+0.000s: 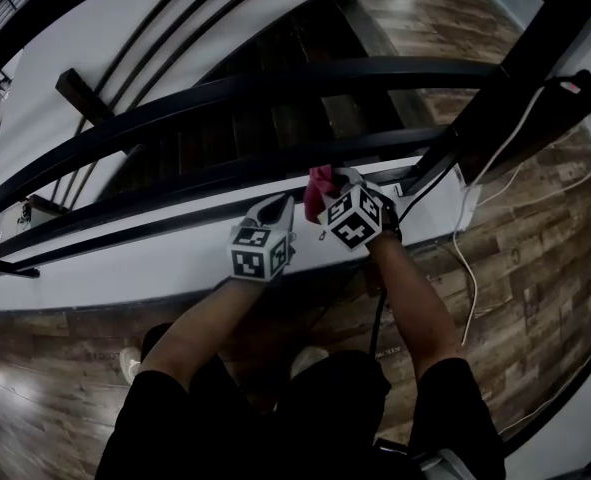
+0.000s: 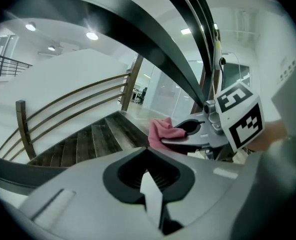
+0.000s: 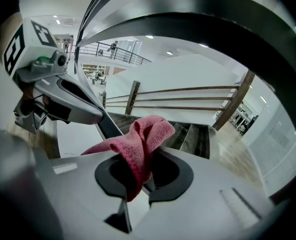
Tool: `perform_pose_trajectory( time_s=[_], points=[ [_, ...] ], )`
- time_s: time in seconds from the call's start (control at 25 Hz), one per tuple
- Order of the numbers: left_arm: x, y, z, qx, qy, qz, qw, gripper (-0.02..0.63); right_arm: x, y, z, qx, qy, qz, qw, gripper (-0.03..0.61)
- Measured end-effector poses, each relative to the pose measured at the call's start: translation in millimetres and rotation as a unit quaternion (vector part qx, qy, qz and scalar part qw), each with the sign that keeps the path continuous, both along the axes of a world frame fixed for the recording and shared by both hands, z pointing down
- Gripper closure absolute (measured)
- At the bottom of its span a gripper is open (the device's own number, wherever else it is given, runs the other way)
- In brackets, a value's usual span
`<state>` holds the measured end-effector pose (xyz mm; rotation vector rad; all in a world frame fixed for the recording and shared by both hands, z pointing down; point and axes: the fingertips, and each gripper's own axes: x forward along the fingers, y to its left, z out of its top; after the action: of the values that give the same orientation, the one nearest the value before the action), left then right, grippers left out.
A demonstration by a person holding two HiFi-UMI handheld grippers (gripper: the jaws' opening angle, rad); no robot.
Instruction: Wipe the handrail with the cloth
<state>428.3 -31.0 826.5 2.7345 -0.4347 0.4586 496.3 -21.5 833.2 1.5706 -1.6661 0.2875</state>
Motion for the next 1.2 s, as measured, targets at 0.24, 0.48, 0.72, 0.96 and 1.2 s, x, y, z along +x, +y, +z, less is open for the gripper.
perform_pose_trajectory(
  time_s=[0.24, 0.48, 0.72, 0.96, 1.2],
  points=[
    [22.2, 11.1, -2.3, -0.003, -0.002, 0.006, 1.0, 0.615, 12.2, 8.5, -1.3, 0.001, -0.009, 0.003, 1.0, 0.531],
    [28.1, 27.5, -2.5, 0.014, -0.004, 0.035, 0.9993, 0.615, 31.7, 18.3, -2.9, 0.012, -0.03, 0.032, 0.999, 0.531],
    [36.3, 44.5, -3.8, 0.023, 0.016, 0.053, 0.9982, 0.615, 63.5, 31.3, -6.6, 0.031, -0.022, 0.071, 0.997, 0.531],
    [44.7, 54.0, -5.0, 0.002, 0.034, 0.051, 0.9981, 0.615, 77.2, 37.0, -9.7, 0.049, -0.019, 0.09, 0.995, 0.53],
    [57.5, 66.8, -4.6, 0.01, 0.035, 0.078, 0.9963, 0.615, 94.8, 49.0, -12.6, 0.057, 0.028, 0.111, 0.992, 0.531]
  ],
)
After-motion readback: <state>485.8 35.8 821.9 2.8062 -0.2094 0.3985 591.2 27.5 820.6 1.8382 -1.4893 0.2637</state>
